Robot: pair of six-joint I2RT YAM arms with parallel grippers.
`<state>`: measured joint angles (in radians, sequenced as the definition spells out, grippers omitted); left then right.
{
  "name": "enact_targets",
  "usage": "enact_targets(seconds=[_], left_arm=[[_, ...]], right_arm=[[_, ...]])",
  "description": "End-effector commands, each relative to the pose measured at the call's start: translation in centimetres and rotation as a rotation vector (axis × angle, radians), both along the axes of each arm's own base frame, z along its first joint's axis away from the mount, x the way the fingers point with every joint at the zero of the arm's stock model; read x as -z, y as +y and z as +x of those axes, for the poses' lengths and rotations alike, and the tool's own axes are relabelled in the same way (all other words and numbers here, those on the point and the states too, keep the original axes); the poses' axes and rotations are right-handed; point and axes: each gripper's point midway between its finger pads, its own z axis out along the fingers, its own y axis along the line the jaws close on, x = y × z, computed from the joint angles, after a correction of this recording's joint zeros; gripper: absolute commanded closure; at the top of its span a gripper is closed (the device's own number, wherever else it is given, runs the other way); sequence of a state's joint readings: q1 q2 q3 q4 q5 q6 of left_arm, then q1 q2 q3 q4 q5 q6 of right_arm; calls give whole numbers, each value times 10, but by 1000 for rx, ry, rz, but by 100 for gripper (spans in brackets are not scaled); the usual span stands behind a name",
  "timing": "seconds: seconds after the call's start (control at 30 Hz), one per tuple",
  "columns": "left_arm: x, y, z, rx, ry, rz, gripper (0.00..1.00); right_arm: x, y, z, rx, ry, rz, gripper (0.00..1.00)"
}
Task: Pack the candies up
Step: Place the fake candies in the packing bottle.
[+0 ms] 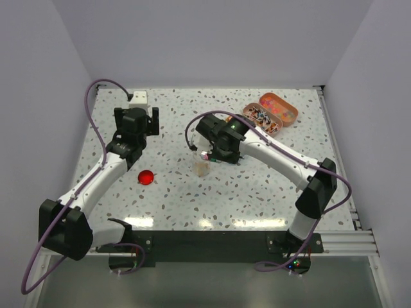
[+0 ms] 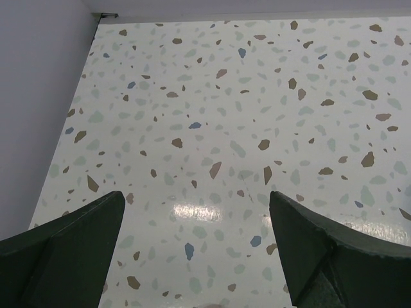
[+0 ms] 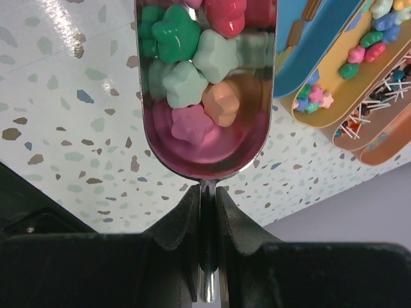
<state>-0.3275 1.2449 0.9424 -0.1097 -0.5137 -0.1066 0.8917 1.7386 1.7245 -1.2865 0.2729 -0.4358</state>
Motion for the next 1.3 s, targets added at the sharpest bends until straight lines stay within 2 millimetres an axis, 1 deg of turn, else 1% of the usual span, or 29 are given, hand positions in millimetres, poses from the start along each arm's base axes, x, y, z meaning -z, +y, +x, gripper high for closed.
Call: enact_targets(seconds=[0.0, 0.3, 0.53, 0.67, 1.27], left_arm=[[-16, 5, 4, -16, -65, 8, 0], [-13, 5, 6, -15, -54, 10, 0], [-9, 3, 7, -10, -44, 12, 0], [-7, 2, 8, -6, -40, 11, 0], [-4, 1, 8, 3, -30, 16, 0]], right_arm=[[-15, -3, 5, 10, -65, -31, 100], [-19, -5, 6, -1, -105, -70, 100], [-16, -7, 3, -13, -111, -115, 100], [-18, -10, 4, -15, -130, -138, 100], [-17, -10, 2, -48, -170, -223, 100]])
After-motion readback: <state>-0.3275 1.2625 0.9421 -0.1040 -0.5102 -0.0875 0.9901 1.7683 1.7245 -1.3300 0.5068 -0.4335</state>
